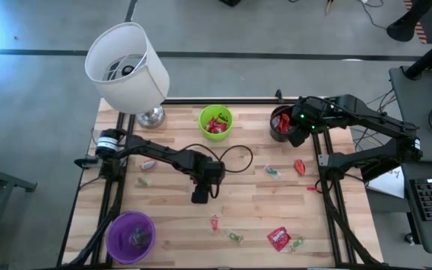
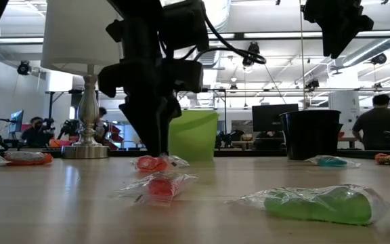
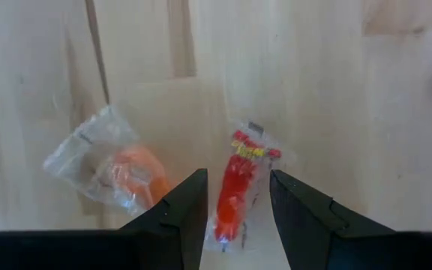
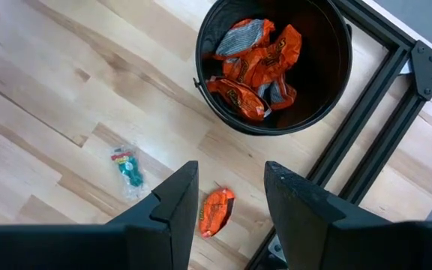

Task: Sort candy
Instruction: Put the red gummy candy into the violet bucket

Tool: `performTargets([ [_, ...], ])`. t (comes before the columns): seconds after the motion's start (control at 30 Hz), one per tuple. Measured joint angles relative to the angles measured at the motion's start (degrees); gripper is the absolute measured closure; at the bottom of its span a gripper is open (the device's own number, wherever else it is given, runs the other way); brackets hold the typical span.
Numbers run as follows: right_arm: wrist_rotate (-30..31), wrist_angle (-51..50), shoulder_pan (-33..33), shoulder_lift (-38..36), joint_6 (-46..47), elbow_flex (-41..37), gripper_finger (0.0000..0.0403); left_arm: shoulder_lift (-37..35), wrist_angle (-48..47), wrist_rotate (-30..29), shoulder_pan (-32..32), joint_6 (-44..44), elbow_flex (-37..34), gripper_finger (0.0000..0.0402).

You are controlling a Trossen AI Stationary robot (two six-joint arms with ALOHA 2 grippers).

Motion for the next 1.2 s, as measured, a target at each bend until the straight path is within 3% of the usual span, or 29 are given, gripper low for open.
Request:
performTargets([
  [0.43, 0.0, 0.0, 0.0, 0.0, 0.0, 0.0, 0.0257, 3.6, 0.1, 1.3, 0.2, 0.9, 0.3, 0.0287],
  [0.73, 0.0, 0.0, 0.0, 0.0, -0.2, 0.0, 0.0257, 2.8, -1.0, 1.4, 0.4, 1.3, 0.1, 0.0388],
  [0.97, 0.0, 0.0, 0.0, 0.0, -0.2, 0.0, 0.0257, 2.0, -7.9, 4.8, 0.3, -1.4, 1.4, 0.0395],
  [1.2, 0.0, 0.0, 0.0, 0.0, -0.7, 0.0, 0.0257, -0.1, -19.6, 8.4, -0.6, -3.2, 8.2, 0.0400],
])
